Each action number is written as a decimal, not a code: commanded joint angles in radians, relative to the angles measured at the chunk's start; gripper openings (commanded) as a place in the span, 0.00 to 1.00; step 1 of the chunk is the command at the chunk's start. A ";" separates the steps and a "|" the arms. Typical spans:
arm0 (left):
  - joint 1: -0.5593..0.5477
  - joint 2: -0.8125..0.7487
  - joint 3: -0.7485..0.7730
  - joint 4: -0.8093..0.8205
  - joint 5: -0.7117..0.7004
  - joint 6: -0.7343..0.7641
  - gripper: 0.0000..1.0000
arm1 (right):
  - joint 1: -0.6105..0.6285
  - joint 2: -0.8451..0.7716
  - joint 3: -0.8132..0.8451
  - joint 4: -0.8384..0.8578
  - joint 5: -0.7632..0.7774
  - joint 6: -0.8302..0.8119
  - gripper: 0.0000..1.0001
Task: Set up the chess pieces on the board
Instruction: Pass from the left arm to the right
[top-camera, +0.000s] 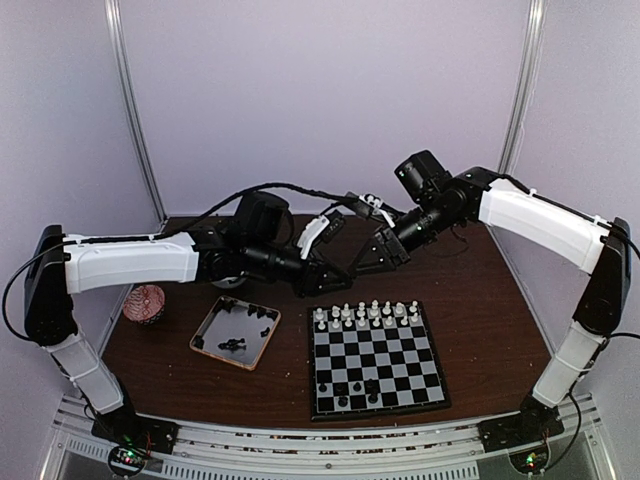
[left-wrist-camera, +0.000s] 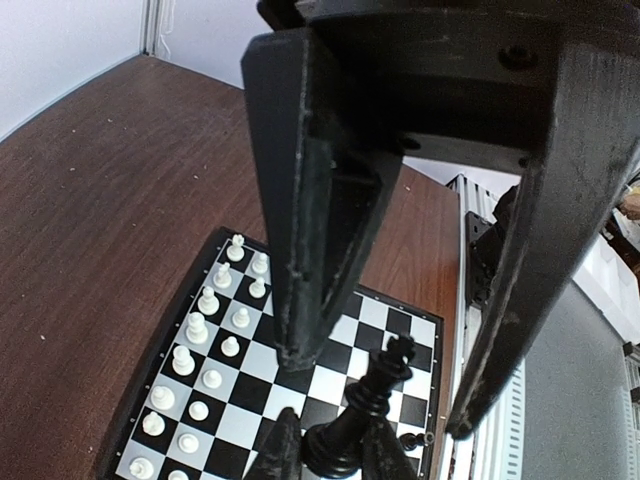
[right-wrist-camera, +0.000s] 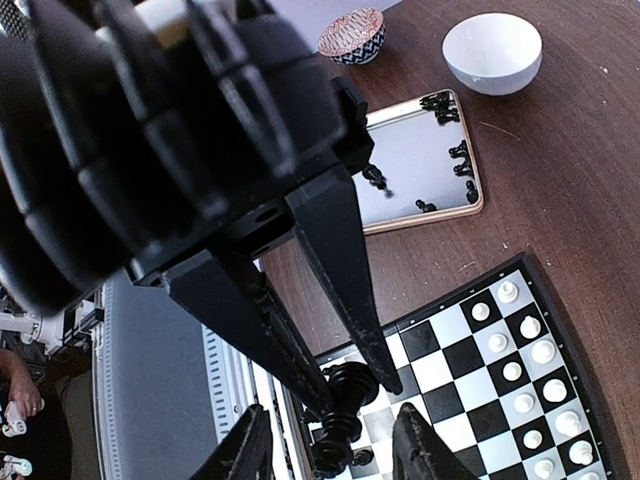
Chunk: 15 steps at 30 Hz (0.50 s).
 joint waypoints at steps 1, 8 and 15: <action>-0.005 0.009 0.024 0.070 0.005 -0.013 0.13 | 0.008 0.000 -0.022 0.021 0.004 0.008 0.42; -0.006 0.010 0.021 0.082 0.004 -0.020 0.13 | 0.007 -0.024 -0.052 0.046 0.029 0.013 0.40; -0.005 0.015 0.021 0.084 0.012 -0.024 0.13 | 0.007 -0.026 -0.058 0.064 0.017 0.023 0.19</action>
